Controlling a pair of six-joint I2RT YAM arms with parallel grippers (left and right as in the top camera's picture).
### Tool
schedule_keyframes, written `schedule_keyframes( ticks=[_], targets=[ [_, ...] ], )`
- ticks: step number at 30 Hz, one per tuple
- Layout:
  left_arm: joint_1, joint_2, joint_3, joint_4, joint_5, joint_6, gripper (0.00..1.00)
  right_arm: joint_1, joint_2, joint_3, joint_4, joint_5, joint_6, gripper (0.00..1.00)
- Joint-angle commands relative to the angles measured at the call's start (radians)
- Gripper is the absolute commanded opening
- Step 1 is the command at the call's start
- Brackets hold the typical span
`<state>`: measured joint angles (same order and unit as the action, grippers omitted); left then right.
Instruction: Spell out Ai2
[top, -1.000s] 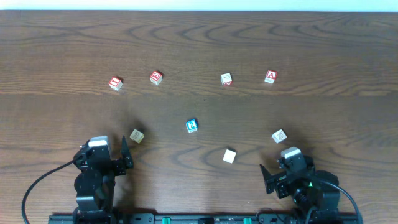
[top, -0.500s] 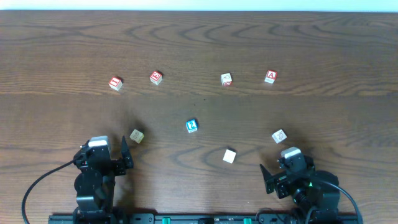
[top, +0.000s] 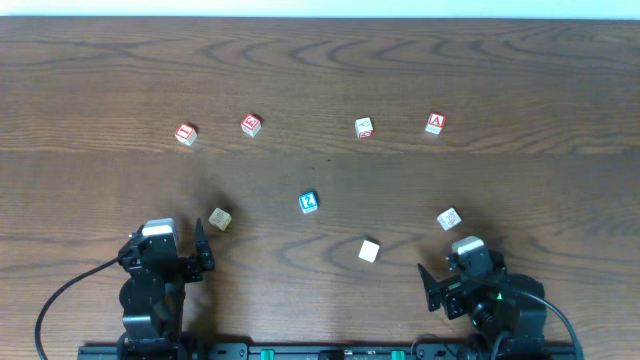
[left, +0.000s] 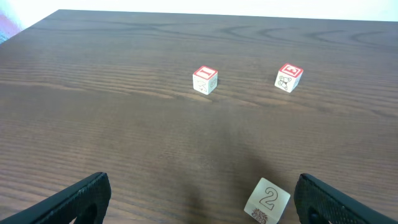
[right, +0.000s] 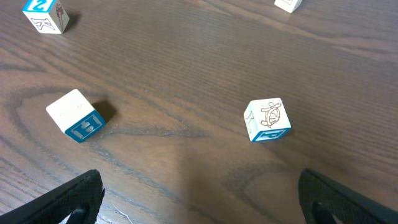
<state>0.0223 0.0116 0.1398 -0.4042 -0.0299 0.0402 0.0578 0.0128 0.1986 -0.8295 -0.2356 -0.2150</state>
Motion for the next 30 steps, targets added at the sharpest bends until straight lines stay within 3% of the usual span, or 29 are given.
schedule_keyframes(
  ticks=[1, 17, 24, 30],
  targets=[
    [-0.004, -0.007, -0.021, -0.003, 0.001, -0.011, 0.95, -0.010, -0.007, -0.014, 0.000, -0.012, 0.012, 0.99],
    [-0.004, -0.007, -0.021, 0.041, 0.024, -0.011, 0.95, -0.010, -0.007, -0.014, 0.000, -0.012, 0.012, 0.99],
    [-0.004, -0.003, -0.008, 0.182, 0.264, -0.027, 0.95, -0.010, -0.007, -0.014, 0.000, -0.012, 0.012, 0.99],
    [-0.003, 0.159, 0.057, 0.303, 0.142, -0.041, 0.95, -0.010, -0.007, -0.014, 0.000, -0.012, 0.012, 0.99]
  ],
)
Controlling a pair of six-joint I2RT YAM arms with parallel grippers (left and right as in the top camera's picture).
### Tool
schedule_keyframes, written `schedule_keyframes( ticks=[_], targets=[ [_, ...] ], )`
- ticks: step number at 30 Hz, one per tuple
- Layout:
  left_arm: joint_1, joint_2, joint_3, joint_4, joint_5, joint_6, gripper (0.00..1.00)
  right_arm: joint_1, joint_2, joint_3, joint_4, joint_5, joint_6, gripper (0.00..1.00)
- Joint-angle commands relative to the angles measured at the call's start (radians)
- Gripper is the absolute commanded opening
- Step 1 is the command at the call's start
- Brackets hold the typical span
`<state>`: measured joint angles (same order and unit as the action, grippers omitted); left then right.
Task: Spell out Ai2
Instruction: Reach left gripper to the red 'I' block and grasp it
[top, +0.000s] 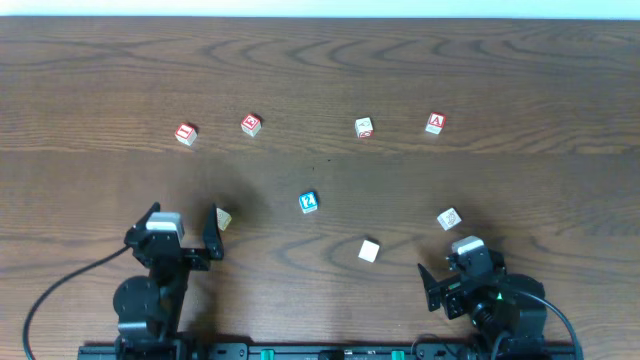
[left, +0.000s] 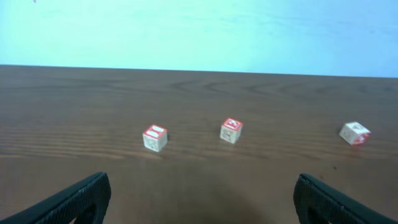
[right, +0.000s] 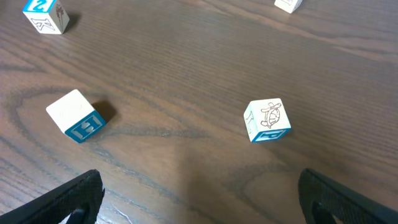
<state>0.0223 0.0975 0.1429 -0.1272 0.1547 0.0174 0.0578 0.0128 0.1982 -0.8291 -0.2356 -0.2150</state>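
Note:
Small letter cubes lie scattered on the wooden table (top: 520, 70). The far row holds a red "I" cube (top: 185, 133) (left: 154, 138), a second red cube (top: 251, 124) (left: 231, 130), a white-and-red cube (top: 365, 127) (left: 354, 132) and the red "A" cube (top: 435, 123). A blue cube marked "2" (top: 309, 202) (right: 46, 14) sits mid-table. A tan cube (top: 225, 218) lies right beside my left gripper's (top: 182, 232) (left: 202, 205) right finger. That gripper is open and holds nothing. At the front right, my right gripper (top: 455, 265) (right: 202, 199) is open and also holds nothing.
A white cube with a blue "H" side (top: 369, 250) (right: 74, 115) and a turtle cube (top: 449, 218) (right: 267, 120) lie just ahead of my right gripper. A pale wall rises behind the table's far edge in the left wrist view.
My left gripper has shifted slightly forward and right and tilted up; its view now shows the far row and the wall, and the tan "2" cube has left that view. The right arm is unchanged.

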Motion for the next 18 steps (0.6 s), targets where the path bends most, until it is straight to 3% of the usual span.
schedule_keyframes(
  ticks=[1, 5, 9, 13, 18],
  targets=[
    [-0.003, 0.137, 0.075, 0.052, -0.063, -0.018, 0.95, -0.010, -0.007, -0.014, 0.000, -0.012, 0.012, 0.99],
    [-0.003, 0.440, 0.182, 0.124, -0.143, -0.024, 0.95, -0.010, -0.007, -0.014, -0.001, -0.011, 0.012, 0.99],
    [-0.003, 0.780, 0.353, 0.132, -0.241, -0.131, 0.95, -0.010, -0.007, -0.014, -0.001, -0.011, 0.012, 0.99],
    [-0.003, 1.115, 0.571, 0.122, -0.244, -0.225, 0.95, -0.010, -0.007, -0.014, -0.001, -0.011, 0.012, 0.99],
    [-0.003, 1.407, 0.793, 0.098, -0.238, -0.235, 0.95, -0.010, -0.007, -0.014, -0.001, -0.012, 0.012, 0.99]
  ],
)
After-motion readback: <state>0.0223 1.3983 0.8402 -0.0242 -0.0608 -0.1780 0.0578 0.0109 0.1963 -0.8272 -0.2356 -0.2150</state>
